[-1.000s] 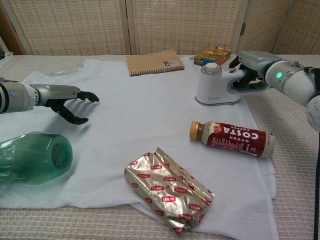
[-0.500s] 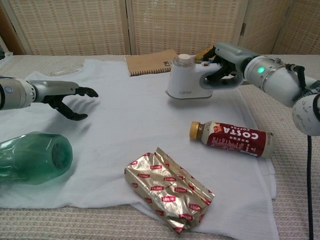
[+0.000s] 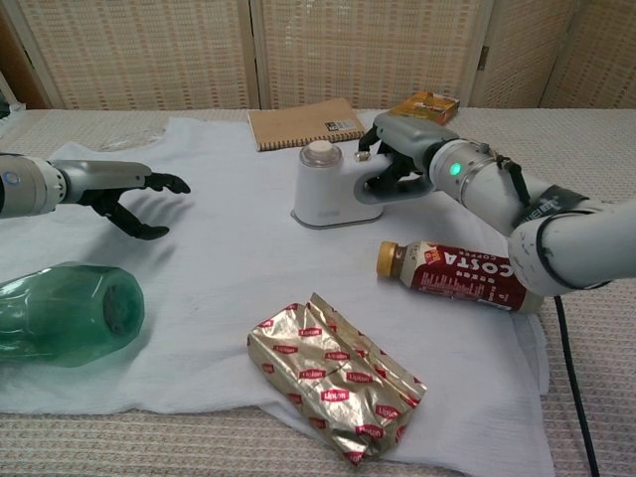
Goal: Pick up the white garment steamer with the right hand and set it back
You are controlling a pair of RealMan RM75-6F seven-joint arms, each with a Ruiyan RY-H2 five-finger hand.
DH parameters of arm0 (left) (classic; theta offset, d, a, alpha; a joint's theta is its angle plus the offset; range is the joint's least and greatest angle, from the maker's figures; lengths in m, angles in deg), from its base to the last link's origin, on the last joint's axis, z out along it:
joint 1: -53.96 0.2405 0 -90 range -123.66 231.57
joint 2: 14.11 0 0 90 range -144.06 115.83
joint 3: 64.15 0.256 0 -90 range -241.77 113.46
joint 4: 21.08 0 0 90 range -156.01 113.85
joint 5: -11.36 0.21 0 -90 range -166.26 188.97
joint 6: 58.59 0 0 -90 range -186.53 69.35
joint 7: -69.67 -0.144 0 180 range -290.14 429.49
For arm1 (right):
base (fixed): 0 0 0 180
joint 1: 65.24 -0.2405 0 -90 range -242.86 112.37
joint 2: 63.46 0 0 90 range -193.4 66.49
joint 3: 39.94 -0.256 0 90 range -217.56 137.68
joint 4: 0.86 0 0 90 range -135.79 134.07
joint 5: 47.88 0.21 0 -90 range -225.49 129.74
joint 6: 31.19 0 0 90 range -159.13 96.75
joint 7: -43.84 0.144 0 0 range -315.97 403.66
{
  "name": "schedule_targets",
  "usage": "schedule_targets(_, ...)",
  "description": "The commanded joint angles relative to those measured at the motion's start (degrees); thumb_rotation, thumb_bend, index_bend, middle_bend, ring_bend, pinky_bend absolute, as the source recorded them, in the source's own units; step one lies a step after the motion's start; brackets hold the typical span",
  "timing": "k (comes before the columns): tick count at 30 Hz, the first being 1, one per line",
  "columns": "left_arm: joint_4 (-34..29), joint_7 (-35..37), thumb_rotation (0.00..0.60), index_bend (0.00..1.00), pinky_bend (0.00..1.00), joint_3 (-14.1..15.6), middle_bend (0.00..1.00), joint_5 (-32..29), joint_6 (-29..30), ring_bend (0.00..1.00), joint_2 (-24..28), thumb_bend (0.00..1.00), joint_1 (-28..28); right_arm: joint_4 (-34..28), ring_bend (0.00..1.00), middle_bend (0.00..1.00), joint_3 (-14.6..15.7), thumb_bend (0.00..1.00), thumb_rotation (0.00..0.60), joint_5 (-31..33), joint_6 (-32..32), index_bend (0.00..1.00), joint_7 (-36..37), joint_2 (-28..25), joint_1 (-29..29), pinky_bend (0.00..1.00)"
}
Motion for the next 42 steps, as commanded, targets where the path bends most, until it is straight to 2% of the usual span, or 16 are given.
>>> schedule_targets(1, 0.23, 0.19, 0.393, 0.11, 0.00, -0.06, 0.08, 0.08, -0.10, 0.00, -0.05, 0.44, 0.06, 3.32, 0.80, 0.82, -0.58, 0.97, 0.600, 0.65, -0.55, 0.77, -1.28, 1.26, -0.67, 0.87)
schedule_targets(11, 1.25, 1.14, 0.386, 0.11, 0.00, -0.21, 0.07, 0.75, -0.49, 0.00, -0.45, 0.44, 0.36, 9.06, 0.80, 0.82, -4.18, 0.97, 0.600, 4.93, -3.41, 0.77, -3.91, 0.88, 0.00, 0.87)
schedule_targets(15, 1.66, 1.40, 0.389, 0.11, 0.00, -0.27, 0.07, 0.95, -0.70, 0.00, -0.59, 0.44, 0.40, 8.60, 0.80, 0.82, -5.88, 0.97, 0.600, 6.71, -3.81, 0.77, -2.41, 0.13, 0.60, 0.87)
schedule_targets(23, 1.06, 1.86, 0.394, 0.11, 0.00, -0.60, 0.07, 1.53, -0.68, 0.00, -0.35, 0.44, 0.44, 6.74, 0.80, 0.83, -5.33, 0.97, 0.600, 5.82, -2.73, 0.77, 0.86, -0.94, 0.83, 0.87)
schedule_targets(32, 0.57, 1.26, 0.388, 0.11, 0.00, -0.52, 0.07, 1.24, -0.33, 0.00, -0.21, 0.44, 0.52, 5.13, 0.80, 0.83, -2.24, 0.97, 0.600, 2.90, -3.63, 0.77, 1.38, -0.65, 1.30, 0.87)
schedule_targets(42, 0.70, 1.22, 0.386, 0.11, 0.00, -0.78, 0.07, 1.28, -0.41, 0.00, -0.75, 0.44, 0.26, -2.57, 0.80, 0.83, 3.48, 0.97, 0.600, -2.99, 2.13, 0.76, 6.39, -4.74, 7.05, 0.87)
